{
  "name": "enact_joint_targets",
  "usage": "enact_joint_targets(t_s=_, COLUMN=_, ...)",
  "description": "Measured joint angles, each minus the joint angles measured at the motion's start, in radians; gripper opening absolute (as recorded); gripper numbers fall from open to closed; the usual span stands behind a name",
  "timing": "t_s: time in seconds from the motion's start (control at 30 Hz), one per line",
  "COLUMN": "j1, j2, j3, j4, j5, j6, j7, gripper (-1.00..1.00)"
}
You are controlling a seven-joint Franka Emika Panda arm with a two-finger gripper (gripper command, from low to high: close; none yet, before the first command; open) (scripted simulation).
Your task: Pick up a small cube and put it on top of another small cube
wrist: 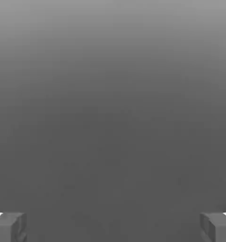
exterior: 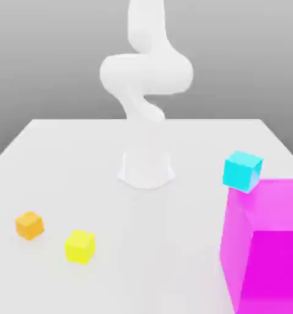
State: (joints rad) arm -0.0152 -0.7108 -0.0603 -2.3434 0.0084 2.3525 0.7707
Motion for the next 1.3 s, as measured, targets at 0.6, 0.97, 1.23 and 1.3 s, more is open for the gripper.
enact_joint_targets(t_s=0.6, j1=-0.184, j2=0.66, j3=-0.411, j4=-0.316, j5=0.141, j6=0.384, j7=-0.272, gripper=0.0)
enact_joint_targets(t_s=0.97, j1=-0.42, j2=0.995, j3=-0.245, j4=-0.346, j5=0.412, j6=0.598, j7=-0.519, gripper=0.0)
enact_joint_targets(t_s=1.23, j1=-0.508, j2=1.061, j3=-0.141, j4=-0.329, j5=0.482, j6=0.646, j7=-0.573, gripper=-1.0)
enact_joint_targets(t_s=1.3, j1=-0.508, j2=1.059, j3=-0.142, j4=-0.329, j5=0.48, j6=0.645, j7=-0.572, gripper=-1.0)
